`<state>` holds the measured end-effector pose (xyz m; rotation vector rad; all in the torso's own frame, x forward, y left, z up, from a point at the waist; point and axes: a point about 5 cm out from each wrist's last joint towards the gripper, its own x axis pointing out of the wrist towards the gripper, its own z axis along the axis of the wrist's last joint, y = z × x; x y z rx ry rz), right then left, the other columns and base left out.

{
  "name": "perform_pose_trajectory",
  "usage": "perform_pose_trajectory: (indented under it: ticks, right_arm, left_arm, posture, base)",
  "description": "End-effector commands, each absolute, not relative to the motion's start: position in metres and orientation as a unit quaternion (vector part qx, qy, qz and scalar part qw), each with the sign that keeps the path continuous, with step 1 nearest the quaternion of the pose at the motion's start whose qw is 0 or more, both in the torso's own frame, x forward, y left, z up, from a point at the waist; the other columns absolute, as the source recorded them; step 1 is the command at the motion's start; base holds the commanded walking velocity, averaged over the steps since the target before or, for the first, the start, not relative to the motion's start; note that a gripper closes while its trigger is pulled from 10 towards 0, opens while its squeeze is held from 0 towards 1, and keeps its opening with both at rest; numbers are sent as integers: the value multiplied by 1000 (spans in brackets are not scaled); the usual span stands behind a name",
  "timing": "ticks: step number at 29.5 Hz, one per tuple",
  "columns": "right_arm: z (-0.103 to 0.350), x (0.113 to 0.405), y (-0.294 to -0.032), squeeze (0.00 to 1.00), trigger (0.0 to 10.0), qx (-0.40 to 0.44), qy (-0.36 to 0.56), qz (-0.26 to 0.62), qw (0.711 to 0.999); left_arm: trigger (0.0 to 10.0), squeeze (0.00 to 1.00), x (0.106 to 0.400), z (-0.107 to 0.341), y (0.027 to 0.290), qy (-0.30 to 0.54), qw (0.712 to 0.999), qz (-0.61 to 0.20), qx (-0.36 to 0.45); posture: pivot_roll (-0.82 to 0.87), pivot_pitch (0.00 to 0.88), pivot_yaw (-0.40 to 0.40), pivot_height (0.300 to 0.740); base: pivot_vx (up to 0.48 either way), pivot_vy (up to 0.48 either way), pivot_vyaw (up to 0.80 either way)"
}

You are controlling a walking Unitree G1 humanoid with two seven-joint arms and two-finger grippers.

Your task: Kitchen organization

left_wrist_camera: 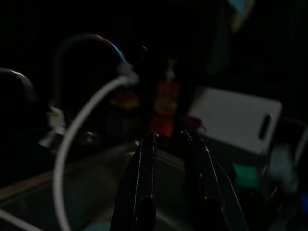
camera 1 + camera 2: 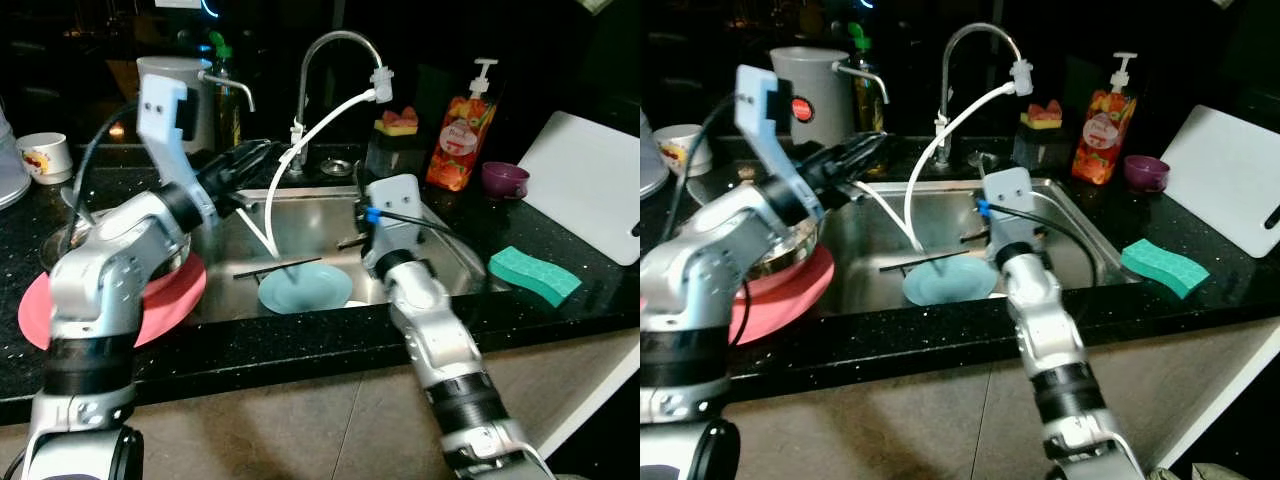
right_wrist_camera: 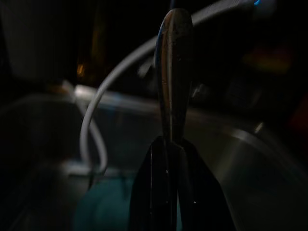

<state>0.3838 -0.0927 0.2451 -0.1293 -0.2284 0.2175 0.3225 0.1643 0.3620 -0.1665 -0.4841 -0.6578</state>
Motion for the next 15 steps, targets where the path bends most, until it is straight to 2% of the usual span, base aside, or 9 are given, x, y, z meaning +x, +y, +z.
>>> perform_pose_trajectory:
  ticks: [1,2,3,6,7,12,13,15]
  right_arm:
    - [235,385,-93,533,10000,-51,-93,109,988]
    - [235,385,-93,533,10000,-51,-93,109,988]
    - [226,385,-91,1000,10000,-41,-84,110,989]
    - [222,384,-88,1000,10000,-17,-90,117,989]
    - [231,380,-84,1000,10000,4,-123,130,984]
    - [249,373,-87,1000,10000,26,-168,130,977]
    - [254,370,-90,0,10000,28,-177,128,975]
    - [264,364,-96,0,10000,32,-198,124,972]
  left_arm:
    - [10000,0,315,370,173,-252,913,-309,-92]
    - [10000,0,315,370,173,-252,913,-309,-92]
    - [10000,0,308,379,192,-273,912,-284,-116]
    - [10000,0,298,384,212,-284,914,-263,-121]
    - [10000,0,294,383,219,-281,919,-253,-109]
    - [10000,0,290,383,231,-278,929,-219,-106]
    - [10000,0,290,383,234,-277,932,-208,-106]
    - [10000,0,291,382,240,-272,937,-190,-109]
  posture:
    - [85,94,-75,740]
    - [85,94,-75,740]
    - [94,95,-77,740]
    - [103,101,-72,740]
    - [112,103,-74,740]
    - [113,103,-72,740]
    - [115,103,-73,740]
    - [113,104,-73,740]
  base:
    - [0,0,0]
    - [0,0,0]
    - [0,0,0]
    - [0,0,0]
    - [0,0,0]
    - [0,0,0]
    - [0,0,0]
    - [0,0,0]
